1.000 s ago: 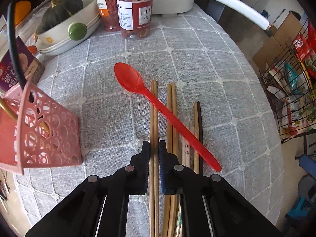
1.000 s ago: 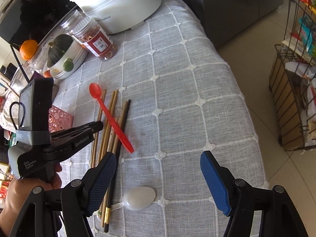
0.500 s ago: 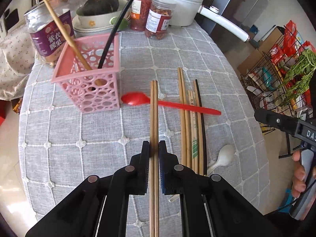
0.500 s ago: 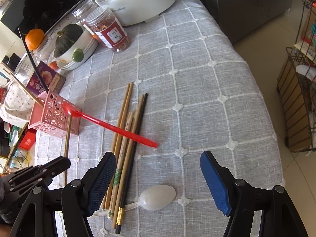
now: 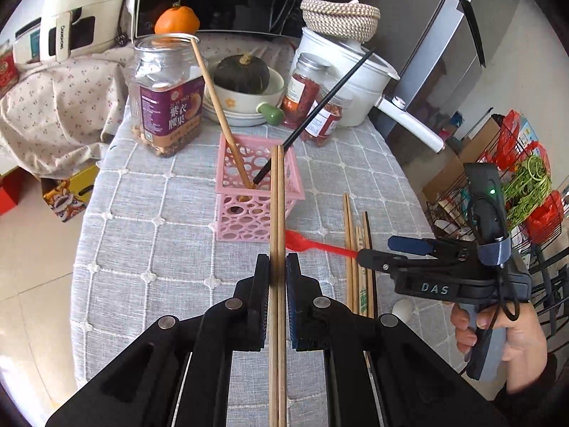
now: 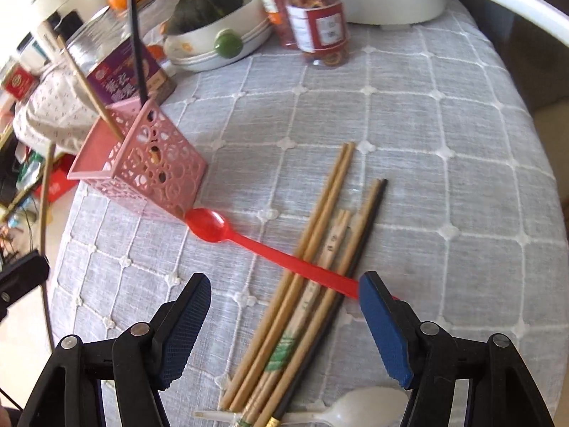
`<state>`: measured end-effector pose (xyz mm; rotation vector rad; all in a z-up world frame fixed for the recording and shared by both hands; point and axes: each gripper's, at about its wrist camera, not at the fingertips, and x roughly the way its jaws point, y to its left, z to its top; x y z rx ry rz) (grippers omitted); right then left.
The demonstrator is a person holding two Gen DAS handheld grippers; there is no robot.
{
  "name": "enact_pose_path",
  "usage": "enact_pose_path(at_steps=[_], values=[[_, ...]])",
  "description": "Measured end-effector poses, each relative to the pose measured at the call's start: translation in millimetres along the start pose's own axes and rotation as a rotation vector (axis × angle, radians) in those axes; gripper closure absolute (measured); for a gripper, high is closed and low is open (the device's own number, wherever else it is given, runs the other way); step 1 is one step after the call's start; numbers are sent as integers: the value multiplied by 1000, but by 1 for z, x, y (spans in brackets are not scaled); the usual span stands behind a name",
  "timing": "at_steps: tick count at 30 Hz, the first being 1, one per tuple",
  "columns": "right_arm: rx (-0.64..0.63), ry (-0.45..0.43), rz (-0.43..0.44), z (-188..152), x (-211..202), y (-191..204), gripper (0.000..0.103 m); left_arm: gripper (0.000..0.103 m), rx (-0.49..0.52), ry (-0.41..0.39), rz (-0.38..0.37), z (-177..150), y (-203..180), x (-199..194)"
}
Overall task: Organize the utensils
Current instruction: 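Lift the wooden chopsticks with the left tool while the right tool grasps the red spoon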
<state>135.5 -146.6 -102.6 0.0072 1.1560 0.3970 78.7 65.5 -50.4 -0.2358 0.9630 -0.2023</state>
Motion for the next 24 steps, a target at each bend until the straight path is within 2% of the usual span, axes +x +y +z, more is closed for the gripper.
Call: enact_pose_path(at_steps=[7,15,18,20,22,23,24], values=[[-306,49,-9,14,38,36,35,94,-74,-19,9,10,38,-7],[-450,118,-1,19,88,61,40,94,-112,-41,6,13,55,-14],[-480,89,-11,22,95,70,45,94,-119,-42,1,14,57,-14],[-473,81,-1,24,95,72,54,94,-116,-41,-1,14,57,-14],[-486,78,-8,22,94,75,71,94,-116,-42,-2,14,57,-13],[-491,76,-10,21,93,75,72,94,-116,-44,-3,14,56,-13],[-493,79,-8,19,92,76,83,94,-117,-48,-4,14,55,-14]])
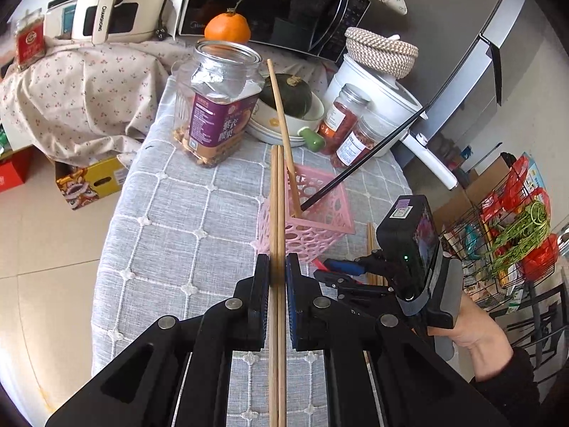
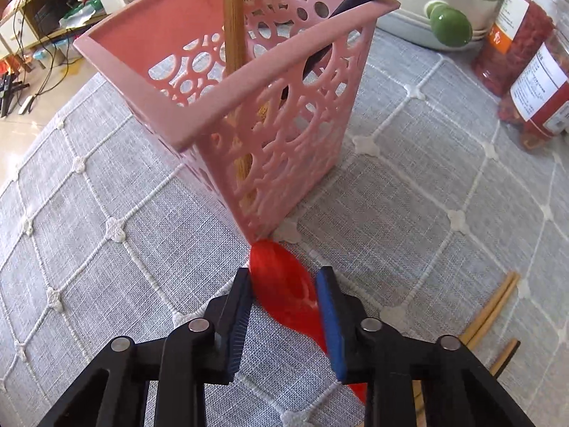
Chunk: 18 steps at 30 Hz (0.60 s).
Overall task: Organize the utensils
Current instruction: 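Lift the wooden chopsticks with the left tool while the right tool grasps the red spoon, then lower the chopsticks into the pink basket and open the left tool while the right tool carries the red spoon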
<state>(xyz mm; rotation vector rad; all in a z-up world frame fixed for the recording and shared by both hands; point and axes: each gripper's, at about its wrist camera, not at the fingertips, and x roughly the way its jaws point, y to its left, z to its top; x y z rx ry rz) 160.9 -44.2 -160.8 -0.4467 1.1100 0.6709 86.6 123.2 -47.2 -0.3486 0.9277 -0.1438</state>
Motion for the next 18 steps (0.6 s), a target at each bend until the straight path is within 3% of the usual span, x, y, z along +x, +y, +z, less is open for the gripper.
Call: enact_pose_path(at_steps=[1,5,11,18], values=[[1,-1,-2,-1,-2,1,96,94,-1,-7,-2,0,0,-1],[52,-31,6,-4,-17,0,99,94,-11,-50,-12,3,-2,-8],[182,-153,23,-17,-63,-9,99,94,11,-186,-28,7,-12,-29],[282,-354,-29,-24,-124,0,99,94,4,-435,-20,11,-19,-60]])
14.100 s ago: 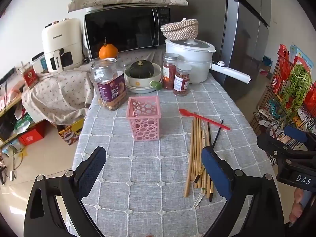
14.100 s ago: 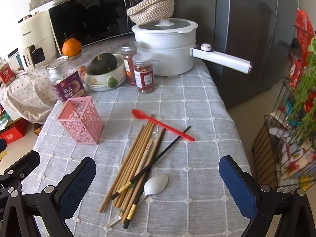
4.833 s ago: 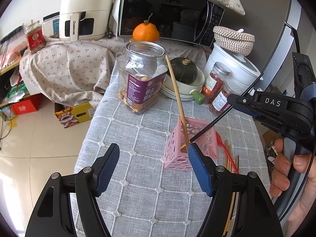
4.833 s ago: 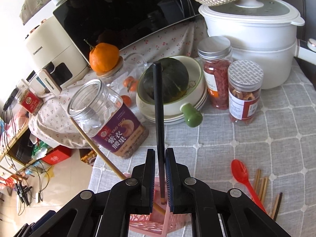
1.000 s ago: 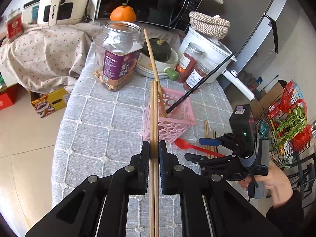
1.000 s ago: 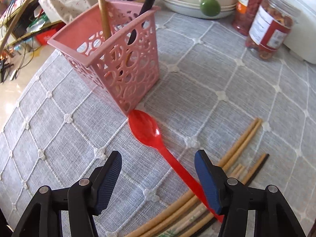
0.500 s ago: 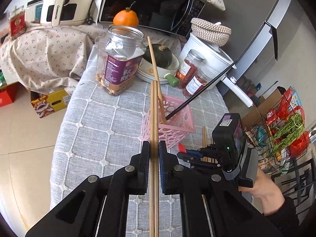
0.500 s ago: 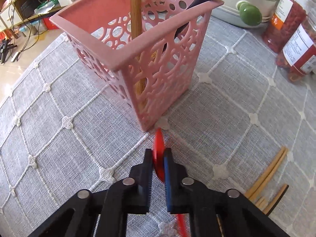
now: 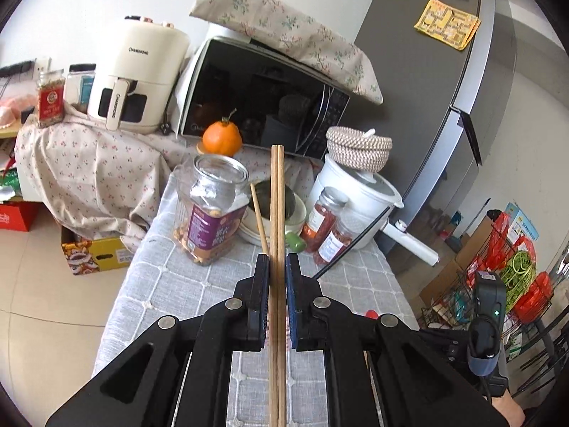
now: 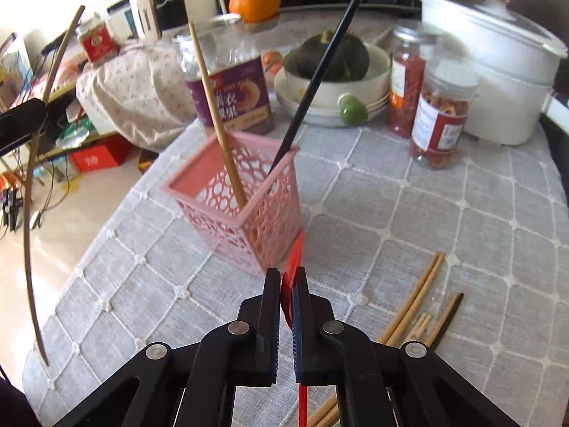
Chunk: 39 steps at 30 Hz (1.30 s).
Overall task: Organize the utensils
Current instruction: 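Lower the chopsticks into the pink basket and open the left tool while the right tool carries the red spoon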
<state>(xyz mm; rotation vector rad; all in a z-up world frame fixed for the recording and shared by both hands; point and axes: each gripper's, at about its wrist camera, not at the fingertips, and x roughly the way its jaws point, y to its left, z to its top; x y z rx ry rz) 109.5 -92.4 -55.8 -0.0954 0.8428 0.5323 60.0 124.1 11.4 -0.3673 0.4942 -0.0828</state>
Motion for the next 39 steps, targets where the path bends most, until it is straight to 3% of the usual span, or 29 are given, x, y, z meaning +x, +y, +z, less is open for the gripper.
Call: enact_pose_path(at_steps=[6,11,20,29,33,39], values=[[57,-134,-14,2,-29,1,99,94,-10,-177,3,15,-13,-3],[95,-201,-5,7,-48,-7,99,94,55,-287,30,30,-33,13],[140,-269,18,18,-61,-26,99,94,141,-337,102,23,-42,83],[151,-282,3,19,-59,-36,99,93,118,-287,126,2,-25,123],[161,-296,-11,20,-58,-38,99,93,122,-215,142,-8,-24,126],[200,-342,-14,25,-54,-34,99,92,81,-43,130,-11,-21,114]])
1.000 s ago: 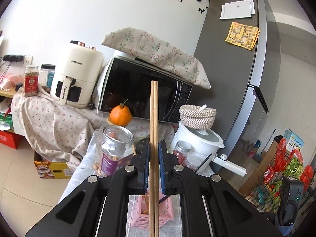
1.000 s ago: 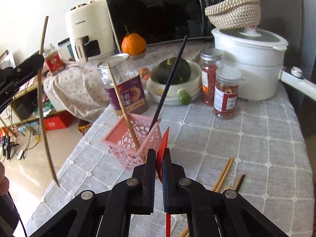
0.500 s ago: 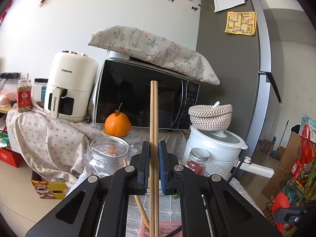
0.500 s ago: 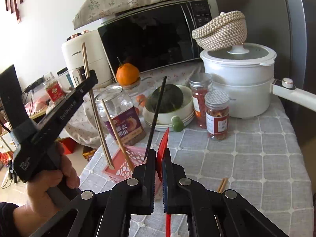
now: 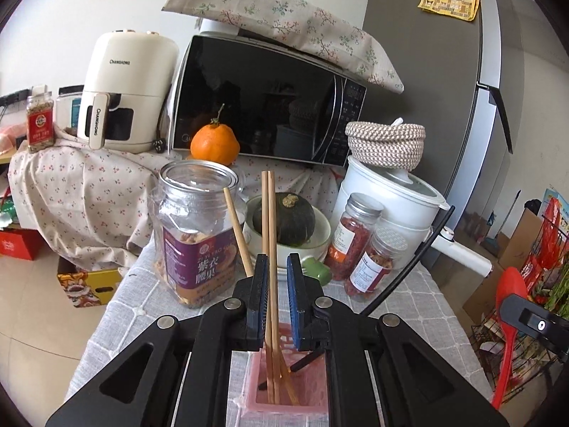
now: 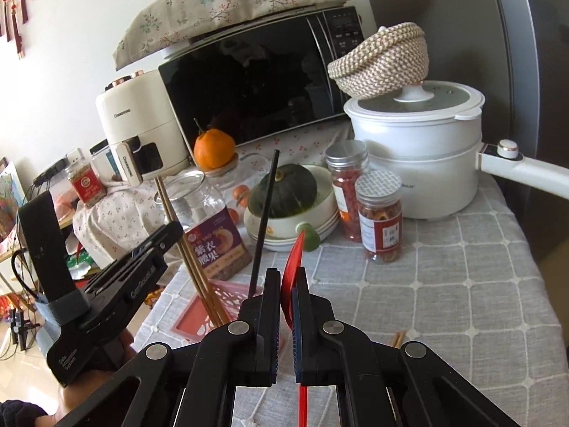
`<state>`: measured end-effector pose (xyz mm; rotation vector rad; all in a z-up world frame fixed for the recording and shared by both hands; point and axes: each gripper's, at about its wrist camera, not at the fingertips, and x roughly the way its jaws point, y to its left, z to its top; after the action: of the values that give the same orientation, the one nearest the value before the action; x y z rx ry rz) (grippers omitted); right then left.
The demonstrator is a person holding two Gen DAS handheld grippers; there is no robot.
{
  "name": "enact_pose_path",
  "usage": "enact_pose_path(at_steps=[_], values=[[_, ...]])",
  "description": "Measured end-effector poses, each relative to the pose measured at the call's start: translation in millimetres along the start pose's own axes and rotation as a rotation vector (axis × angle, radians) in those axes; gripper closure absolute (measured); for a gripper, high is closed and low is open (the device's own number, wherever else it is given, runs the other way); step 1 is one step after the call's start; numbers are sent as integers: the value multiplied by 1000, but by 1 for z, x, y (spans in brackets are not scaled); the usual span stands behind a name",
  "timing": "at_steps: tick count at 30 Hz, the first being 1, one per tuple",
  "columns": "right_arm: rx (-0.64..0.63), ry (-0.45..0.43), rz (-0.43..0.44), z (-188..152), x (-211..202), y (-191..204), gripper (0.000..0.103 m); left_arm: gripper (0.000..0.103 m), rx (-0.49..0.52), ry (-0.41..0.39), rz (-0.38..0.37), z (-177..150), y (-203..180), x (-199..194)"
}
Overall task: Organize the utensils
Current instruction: 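Lower the chopsticks into the pink basket and open the left tool while the right tool carries the red spoon, then lower the red spoon into the pink basket and open the right tool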
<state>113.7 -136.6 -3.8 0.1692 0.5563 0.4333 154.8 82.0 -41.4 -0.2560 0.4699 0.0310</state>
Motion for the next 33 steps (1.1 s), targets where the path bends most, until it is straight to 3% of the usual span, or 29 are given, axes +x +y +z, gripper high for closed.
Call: enact_pose_path(at_steps=[4,8,14,17,22,33], values=[[2,-46,11,7,4,14,99,85,-25,120,-12,5,6,-17],[-13,-102,27,18,10,31,99,58,-90,246,12,2,21,-36],[-13,-209,43,35,27,53,99,52,-3,379,53,-15,32,-40],[-21,-272,43,38,37,62,99,52,32,406,83,-21,43,-36],[-50,-343,1,37,64,72,99,52,-19,411,79,-18,65,-36],[-133,-430,-102,17,87,87,98,51,7,381,114,-16,65,-37]])
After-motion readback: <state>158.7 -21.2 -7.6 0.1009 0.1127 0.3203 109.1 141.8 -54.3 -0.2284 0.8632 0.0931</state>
